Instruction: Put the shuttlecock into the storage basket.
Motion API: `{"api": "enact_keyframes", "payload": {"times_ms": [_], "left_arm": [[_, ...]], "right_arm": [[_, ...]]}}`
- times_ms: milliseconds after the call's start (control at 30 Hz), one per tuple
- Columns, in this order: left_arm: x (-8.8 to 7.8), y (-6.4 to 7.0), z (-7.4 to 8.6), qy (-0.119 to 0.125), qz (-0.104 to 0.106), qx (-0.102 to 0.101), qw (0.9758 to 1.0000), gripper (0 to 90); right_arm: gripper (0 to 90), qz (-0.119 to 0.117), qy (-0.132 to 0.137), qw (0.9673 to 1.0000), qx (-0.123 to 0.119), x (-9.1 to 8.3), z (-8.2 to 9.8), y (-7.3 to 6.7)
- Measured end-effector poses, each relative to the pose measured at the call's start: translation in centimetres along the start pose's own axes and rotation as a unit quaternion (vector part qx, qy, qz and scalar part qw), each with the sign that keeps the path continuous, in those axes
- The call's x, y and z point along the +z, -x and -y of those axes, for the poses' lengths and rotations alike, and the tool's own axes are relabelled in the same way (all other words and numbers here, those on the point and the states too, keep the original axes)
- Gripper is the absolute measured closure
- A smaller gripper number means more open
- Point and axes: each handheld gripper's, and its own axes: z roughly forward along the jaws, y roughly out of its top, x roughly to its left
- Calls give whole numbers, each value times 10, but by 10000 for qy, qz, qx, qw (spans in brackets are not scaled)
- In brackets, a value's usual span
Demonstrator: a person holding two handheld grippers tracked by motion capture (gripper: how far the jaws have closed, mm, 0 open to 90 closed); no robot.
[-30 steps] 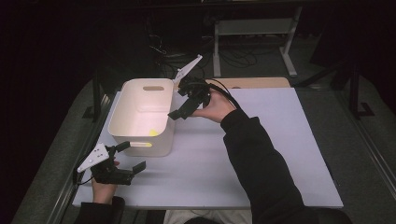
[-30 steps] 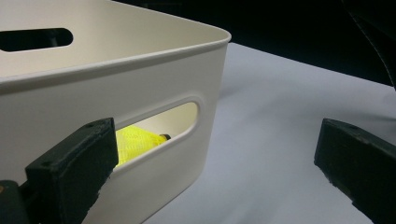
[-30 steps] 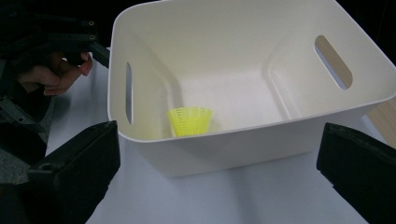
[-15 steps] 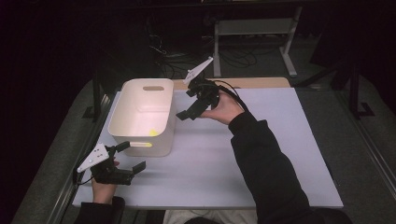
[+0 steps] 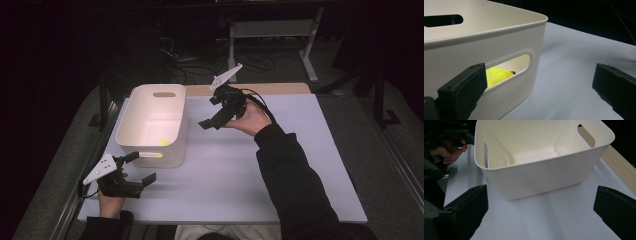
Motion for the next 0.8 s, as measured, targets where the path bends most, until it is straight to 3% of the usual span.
{"api": "enact_keyframes", "payload": {"times_ms": [800], "left_arm": [[0,0,0,-18,-6,10,10000,0]], "right_arm": [[0,165,78,9993,323,-26,35,12]]}}
